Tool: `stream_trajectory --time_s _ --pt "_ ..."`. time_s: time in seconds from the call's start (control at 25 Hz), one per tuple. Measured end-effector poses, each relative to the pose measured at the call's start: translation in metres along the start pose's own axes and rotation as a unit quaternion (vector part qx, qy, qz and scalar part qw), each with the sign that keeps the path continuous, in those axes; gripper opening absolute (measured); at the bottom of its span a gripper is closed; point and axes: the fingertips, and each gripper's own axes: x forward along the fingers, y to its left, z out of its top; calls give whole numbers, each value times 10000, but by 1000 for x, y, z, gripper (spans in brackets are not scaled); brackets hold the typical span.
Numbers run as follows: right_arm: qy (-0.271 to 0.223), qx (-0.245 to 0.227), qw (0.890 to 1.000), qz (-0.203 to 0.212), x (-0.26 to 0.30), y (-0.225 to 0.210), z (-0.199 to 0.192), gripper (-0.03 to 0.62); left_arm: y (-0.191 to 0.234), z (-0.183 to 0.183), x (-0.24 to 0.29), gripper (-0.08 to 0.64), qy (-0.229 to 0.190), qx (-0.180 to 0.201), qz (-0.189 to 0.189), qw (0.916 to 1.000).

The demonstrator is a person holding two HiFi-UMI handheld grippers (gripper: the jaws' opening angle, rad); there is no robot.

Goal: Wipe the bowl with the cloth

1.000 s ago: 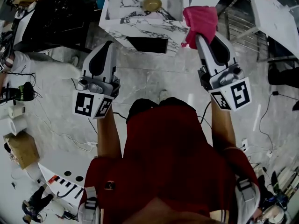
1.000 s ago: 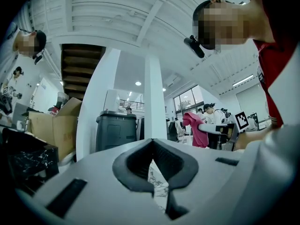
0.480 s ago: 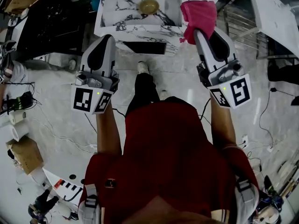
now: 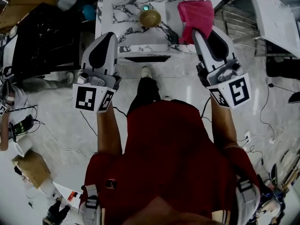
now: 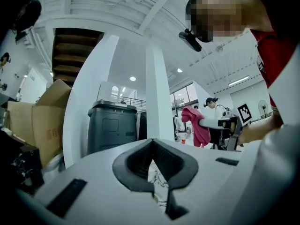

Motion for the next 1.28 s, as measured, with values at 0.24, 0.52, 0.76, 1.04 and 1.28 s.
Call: stream_trajectory --time_s 0.24,0.52,0.76,1.04,1.28 --pt "159 -41 9996 -221 54 -9 -20 74 51 -20 40 6 154 -56 -315 9994" --pt "326 -132 9980 -534 102 -24 -41 74 90 -51 83 6 432 -126 -759 9961" --pt "500 -193 9958 -742 125 -34 -56 74 110 -74 108 6 604 -240 -1020 9927" --pt "781 -199 9942 -718 144 -51 -76 74 120 -97 133 6 827 -422 -1026 9904" --pt "1030 -215 9932 -493 156 -61 -97 74 118 -118 151 6 1160 -450 -1003 9871"
